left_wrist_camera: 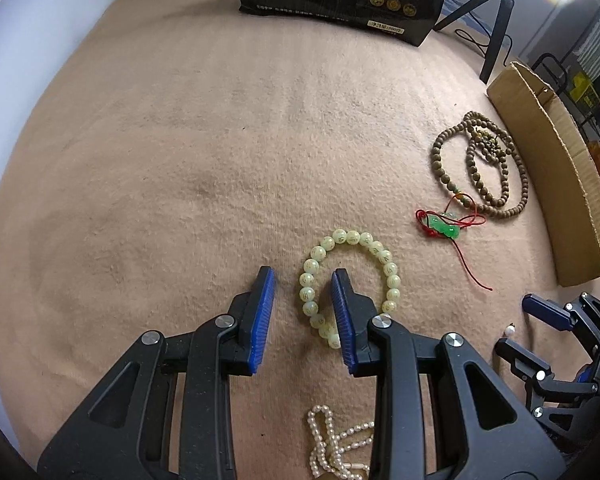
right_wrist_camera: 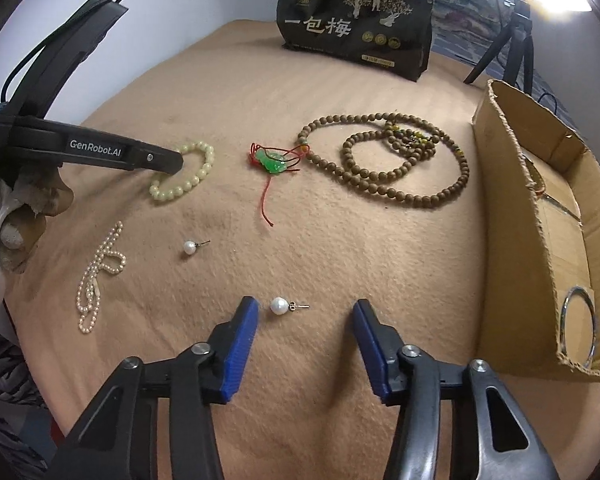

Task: Organize jewelry
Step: 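Grasp the cream bead bracelet with the left tool while the right tool grasps a pearl earring, then carry bracelet and earring into the cardboard box while opening both tools to release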

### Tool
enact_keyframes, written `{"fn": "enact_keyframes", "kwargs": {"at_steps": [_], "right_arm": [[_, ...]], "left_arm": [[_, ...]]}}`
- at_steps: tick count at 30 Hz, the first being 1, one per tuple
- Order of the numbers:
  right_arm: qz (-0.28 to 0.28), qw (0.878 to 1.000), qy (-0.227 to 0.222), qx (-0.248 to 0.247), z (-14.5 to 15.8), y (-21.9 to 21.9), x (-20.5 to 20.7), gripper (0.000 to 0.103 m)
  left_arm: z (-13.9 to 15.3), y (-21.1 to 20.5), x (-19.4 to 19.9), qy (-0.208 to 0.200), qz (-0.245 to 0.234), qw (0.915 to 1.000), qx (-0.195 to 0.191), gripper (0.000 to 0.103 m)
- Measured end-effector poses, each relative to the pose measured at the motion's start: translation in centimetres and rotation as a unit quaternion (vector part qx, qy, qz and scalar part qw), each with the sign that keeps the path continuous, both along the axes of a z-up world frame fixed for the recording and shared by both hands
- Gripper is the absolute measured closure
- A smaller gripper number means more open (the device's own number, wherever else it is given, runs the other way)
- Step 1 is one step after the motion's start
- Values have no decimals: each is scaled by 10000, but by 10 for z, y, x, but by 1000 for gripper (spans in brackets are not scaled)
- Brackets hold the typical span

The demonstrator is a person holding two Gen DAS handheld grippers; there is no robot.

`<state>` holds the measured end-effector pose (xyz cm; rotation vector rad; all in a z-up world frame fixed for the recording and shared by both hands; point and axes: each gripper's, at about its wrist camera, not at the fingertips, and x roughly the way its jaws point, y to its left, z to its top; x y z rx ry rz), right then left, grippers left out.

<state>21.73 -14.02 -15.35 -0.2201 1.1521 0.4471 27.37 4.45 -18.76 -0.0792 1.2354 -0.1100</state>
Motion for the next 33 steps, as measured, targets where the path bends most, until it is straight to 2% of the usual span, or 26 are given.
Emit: {"fn": "enact_keyframes", "kwargs": {"at_steps": [5,11,22,33], "right_arm": [[34,9999,54,108,1,2,1,69],[143,9998,73,146,1,7,-2,85],[69,9996,58,260,5,2,-1,85],[11,9986,-197,491,31,-1,0,85]], "left_arm": [[-2,-3,0,-1,-49,10000,74,76],[-4,-3,2,-25,-28,9998,200,96],[12,3,-5,-253,95,9995,152,98],[45,7,-15,-543,231,9976,-375,98]]}}
